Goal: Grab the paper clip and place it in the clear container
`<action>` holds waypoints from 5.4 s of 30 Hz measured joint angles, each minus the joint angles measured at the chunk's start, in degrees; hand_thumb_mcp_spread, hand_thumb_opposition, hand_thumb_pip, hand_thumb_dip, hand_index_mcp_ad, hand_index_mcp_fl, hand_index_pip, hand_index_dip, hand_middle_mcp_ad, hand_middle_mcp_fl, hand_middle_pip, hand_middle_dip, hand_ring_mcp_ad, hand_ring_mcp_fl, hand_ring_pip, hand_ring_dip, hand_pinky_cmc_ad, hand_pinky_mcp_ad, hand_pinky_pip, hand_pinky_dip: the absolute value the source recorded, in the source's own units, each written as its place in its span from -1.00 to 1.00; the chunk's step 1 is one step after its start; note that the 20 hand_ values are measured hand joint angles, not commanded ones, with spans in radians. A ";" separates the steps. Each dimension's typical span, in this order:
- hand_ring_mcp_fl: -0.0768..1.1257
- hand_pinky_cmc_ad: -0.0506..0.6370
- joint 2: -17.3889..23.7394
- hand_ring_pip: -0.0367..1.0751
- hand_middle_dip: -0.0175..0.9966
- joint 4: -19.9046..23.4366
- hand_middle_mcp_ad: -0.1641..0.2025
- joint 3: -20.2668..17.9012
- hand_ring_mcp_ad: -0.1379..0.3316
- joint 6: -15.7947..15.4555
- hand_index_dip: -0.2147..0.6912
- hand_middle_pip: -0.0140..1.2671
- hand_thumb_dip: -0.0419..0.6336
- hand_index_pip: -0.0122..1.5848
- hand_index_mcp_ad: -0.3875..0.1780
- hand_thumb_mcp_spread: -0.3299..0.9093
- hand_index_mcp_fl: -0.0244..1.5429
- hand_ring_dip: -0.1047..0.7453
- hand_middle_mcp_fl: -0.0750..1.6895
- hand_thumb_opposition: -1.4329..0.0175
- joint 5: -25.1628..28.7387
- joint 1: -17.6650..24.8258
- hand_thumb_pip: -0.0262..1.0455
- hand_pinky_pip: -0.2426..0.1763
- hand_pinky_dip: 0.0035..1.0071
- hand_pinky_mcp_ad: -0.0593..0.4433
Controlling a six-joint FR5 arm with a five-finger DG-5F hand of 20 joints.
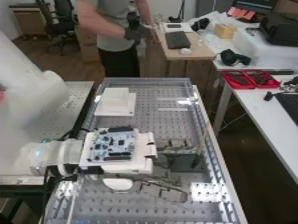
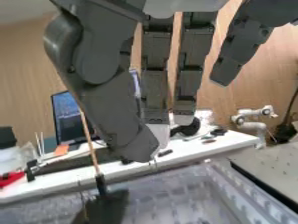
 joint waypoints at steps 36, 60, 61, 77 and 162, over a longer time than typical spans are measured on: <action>0.26 0.58 10.85 -0.74 0.48 5.44 -0.24 -6.94 -0.29 7.03 -0.93 0.23 -0.01 -0.86 -0.23 0.63 -0.53 0.49 0.12 -0.50 10.71 31.30 0.29 0.56 -0.62 0.29; 0.28 0.58 -1.52 -0.69 0.48 -1.87 -0.23 0.44 -0.29 4.78 -0.93 0.23 -0.01 -0.82 -0.23 0.63 -0.53 0.49 0.11 -0.51 22.48 36.25 0.29 0.63 -0.62 0.33; 0.27 0.58 -1.88 -0.69 0.48 -2.38 -0.23 0.78 -0.29 4.82 -0.93 0.23 -0.01 -0.82 -0.23 0.63 -0.53 0.49 0.11 -0.51 22.65 36.27 0.29 0.63 -0.62 0.33; -0.27 0.57 -3.51 -0.54 0.28 -12.40 -0.24 5.26 -0.26 5.63 -0.92 -0.13 0.00 -0.66 -0.23 0.35 -0.85 0.28 -0.25 -0.31 19.49 35.68 0.44 0.47 -0.55 0.34; -0.71 0.35 26.34 -0.72 0.06 -26.61 -0.02 -2.09 0.12 -5.90 -0.66 -0.77 -0.46 -0.86 -0.09 0.04 -0.88 0.06 -0.58 -0.01 22.14 26.66 -0.16 -0.28 -0.06 0.47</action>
